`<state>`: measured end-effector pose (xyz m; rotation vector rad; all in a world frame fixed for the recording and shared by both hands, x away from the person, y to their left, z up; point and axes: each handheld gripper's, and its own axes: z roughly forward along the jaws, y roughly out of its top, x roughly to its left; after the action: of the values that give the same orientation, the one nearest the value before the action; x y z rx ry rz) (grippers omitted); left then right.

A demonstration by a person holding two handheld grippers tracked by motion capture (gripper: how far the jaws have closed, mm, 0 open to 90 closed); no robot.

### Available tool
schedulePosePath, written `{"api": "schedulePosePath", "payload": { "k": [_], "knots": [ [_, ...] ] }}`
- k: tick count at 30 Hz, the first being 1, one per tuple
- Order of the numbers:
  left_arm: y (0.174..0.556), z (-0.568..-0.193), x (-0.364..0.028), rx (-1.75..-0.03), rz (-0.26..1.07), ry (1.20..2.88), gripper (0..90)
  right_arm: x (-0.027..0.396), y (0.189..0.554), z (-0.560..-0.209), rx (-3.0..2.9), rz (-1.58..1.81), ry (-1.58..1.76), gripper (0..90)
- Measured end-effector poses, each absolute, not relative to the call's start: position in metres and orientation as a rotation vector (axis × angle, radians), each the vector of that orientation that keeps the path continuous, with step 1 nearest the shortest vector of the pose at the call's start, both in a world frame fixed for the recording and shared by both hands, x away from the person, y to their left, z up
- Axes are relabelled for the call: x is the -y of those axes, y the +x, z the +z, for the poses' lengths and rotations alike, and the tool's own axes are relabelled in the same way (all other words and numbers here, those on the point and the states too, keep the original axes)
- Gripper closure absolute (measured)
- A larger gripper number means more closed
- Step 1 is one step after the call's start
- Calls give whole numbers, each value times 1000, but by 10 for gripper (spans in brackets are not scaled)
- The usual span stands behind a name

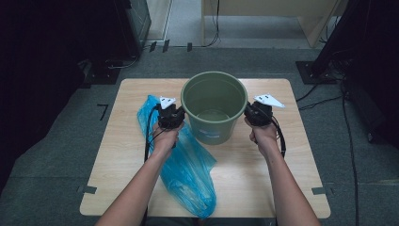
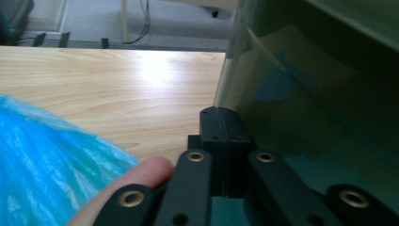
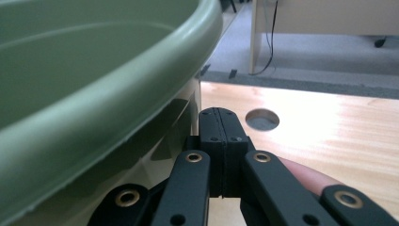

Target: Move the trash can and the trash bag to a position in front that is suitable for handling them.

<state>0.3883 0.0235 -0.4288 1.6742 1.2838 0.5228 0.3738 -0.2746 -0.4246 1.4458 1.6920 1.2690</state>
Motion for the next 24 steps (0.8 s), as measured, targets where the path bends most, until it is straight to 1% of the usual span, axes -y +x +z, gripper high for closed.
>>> {"api": "schedulePosePath", "payload": {
  "k": [5, 9, 17, 24],
  "knots": [
    [378, -427, -30, -1286, 512, 1685, 900, 269, 355, -423, -1724, 1261, 1442, 900],
    [363, -427, -37, -1276, 508, 1697, 900, 265, 341, -424, -1730, 1279, 1433, 900],
    [321, -428, -50, -1264, 491, 1689, 900, 254, 310, -425, -1739, 1253, 1400, 900],
    [290, -429, -52, -1248, 509, 1695, 900, 248, 286, -426, -1723, 1240, 1392, 900]
  ]
}}
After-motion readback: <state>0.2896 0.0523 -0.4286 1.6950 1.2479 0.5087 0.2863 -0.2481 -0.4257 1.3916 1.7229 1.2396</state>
